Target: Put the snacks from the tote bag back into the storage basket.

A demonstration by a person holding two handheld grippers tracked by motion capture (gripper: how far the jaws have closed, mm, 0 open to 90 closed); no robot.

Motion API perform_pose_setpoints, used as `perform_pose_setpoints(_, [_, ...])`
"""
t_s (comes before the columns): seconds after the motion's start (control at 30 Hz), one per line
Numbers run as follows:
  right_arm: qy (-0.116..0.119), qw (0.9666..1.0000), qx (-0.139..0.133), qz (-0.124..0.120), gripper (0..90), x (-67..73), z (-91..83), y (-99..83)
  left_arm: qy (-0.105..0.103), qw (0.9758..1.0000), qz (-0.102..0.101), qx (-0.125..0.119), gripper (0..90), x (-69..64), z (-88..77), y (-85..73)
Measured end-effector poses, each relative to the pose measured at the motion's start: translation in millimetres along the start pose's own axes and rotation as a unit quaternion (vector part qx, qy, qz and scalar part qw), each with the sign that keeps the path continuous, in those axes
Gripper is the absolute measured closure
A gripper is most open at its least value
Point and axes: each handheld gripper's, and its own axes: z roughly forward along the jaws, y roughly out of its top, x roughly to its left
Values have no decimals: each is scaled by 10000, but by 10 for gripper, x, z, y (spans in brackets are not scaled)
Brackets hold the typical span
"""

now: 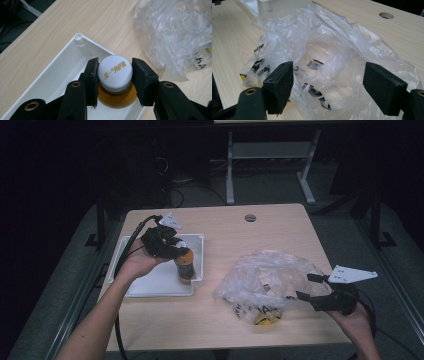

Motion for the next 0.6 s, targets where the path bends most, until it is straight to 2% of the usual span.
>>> perform_pose_setpoints(0.13, [6, 10000, 4, -6, 239, 0, 3, 1, 18, 10000, -59, 2, 590, -2, 50, -23])
perform_pose_setpoints(0.5, [4, 10000, -2, -27, 238, -2, -1, 3, 29, 10000, 2, 84, 590, -9, 142, -36])
perform_pose_setpoints(0.6, [4, 10000, -4, -32, 238, -3, -1, 4, 7, 10000, -41, 84, 590, -16, 154, -41])
